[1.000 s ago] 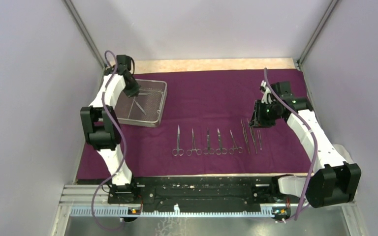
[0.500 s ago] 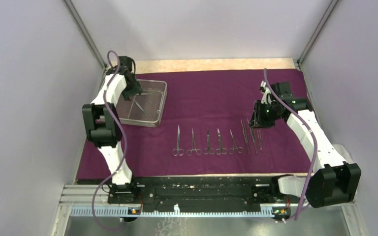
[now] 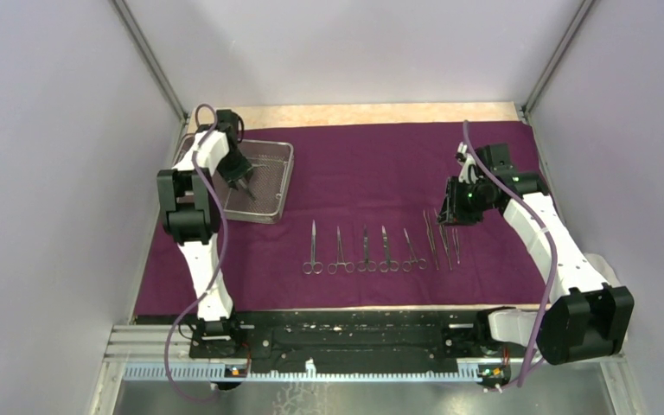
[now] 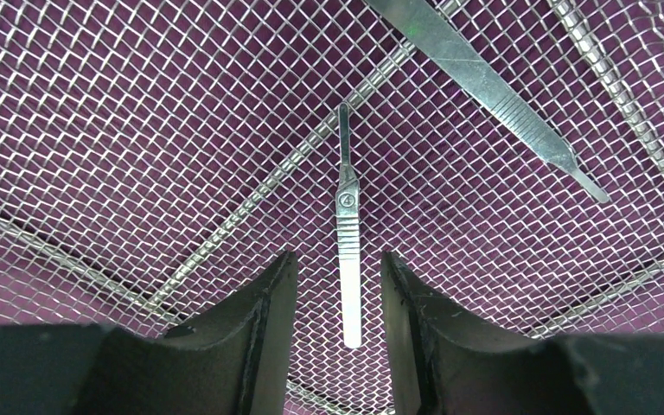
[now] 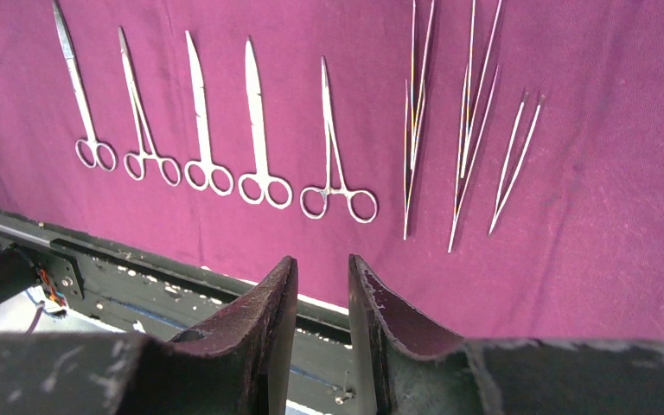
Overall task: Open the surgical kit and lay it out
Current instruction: Pick up the medical item from the container.
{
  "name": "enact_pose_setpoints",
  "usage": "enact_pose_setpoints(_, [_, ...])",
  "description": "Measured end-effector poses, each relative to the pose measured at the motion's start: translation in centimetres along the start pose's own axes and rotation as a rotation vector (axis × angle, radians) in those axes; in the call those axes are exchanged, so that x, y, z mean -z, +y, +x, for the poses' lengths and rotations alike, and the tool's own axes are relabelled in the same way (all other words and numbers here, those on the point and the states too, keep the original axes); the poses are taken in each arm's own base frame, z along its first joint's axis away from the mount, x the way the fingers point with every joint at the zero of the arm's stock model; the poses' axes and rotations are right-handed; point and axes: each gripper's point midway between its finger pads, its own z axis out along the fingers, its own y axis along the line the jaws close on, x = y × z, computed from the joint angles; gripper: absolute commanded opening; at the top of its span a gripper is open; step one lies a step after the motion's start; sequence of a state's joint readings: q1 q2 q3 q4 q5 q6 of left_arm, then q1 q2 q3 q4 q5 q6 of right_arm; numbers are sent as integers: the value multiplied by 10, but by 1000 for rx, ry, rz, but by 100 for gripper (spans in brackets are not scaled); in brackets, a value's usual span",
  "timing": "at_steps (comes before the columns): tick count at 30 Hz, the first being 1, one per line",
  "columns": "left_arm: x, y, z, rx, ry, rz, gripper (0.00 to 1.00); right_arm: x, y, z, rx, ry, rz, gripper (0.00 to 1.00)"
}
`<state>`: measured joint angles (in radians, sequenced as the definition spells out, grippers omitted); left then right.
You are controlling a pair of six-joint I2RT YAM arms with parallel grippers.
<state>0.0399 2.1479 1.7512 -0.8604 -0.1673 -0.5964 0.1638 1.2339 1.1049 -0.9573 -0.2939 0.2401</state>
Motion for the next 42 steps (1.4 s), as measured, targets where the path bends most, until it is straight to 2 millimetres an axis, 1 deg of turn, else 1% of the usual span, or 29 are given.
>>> enact_pose_setpoints(4, [-5, 0, 4, 24, 16, -9, 47, -1, 0, 0, -1, 4, 1, 28])
enact_pose_setpoints(7, [-13, 2, 10, 46, 42, -28, 46, -2, -1, 0, -2, 9, 2, 28])
enact_pose_setpoints(10, [-13, 1, 10, 69, 44, -29, 35, -3, -1, 1, -3, 14, 4, 28])
enact_pose_setpoints(11, [-13, 1, 11, 73, 44, -33, 27, -4, -2, 1, -4, 16, 4, 28])
enact_pose_setpoints(12, [-13, 1, 10, 81, 40, -34, 23, -4, -2, 1, -4, 18, 5, 28])
enact_pose_setpoints(15, [-15, 6, 9, 90, 40, -49, 14, -4, -2, 1, -3, 18, 5, 28])
enact_pose_setpoints(16, [-16, 6, 9, 92, 39, -48, 10, -4, -2, 1, -3, 18, 5, 27])
enact_pose_setpoints(18, [-16, 7, 8, 94, 39, -49, 6, -4, -2, 1, -3, 18, 5, 28])
enact_pose_setpoints(20, [-15, 7, 8, 89, 36, -48, 0, -4, -2, 1, -3, 18, 5, 28])
enact_pose_setpoints(29, [-9, 7, 7, 72, 23, -34, 0, -4, -2, 1, -2, 18, 4, 27])
enact_pose_setpoints(33, [-2, 6, 5, 71, 15, -20, 0, -4, -1, 1, -2, 18, 2, 27])
enact_pose_setpoints(37, [13, 3, -1, 74, -9, 11, 0, -5, -1, 1, 0, 13, -2, 27])
enact_pose_setpoints(42, [39, -5, -7, 75, -25, 78, 0, -7, -1, 1, 13, 12, -6, 29])
